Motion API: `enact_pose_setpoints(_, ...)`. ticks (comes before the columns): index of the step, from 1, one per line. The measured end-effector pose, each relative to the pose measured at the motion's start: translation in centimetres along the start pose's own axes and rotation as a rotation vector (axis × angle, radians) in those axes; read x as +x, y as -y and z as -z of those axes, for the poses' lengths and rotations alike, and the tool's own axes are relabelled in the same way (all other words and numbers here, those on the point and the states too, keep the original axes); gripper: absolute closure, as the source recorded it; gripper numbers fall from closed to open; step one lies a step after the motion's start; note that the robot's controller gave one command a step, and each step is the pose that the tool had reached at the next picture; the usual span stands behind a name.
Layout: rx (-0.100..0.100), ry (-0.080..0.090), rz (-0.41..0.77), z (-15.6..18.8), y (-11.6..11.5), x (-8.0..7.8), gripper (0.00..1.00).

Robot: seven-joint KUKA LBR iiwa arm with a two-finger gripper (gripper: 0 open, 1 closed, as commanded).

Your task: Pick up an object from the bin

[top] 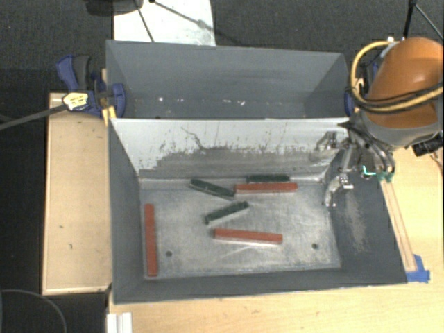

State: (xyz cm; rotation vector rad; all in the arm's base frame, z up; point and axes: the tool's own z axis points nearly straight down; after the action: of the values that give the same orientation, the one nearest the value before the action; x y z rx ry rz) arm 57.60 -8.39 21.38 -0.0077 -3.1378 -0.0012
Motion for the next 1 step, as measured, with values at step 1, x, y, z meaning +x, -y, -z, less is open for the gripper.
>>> enact_pose_setpoints(1,0.001,0.008,0.002,0.43,-0.03,-0.17,0.00)
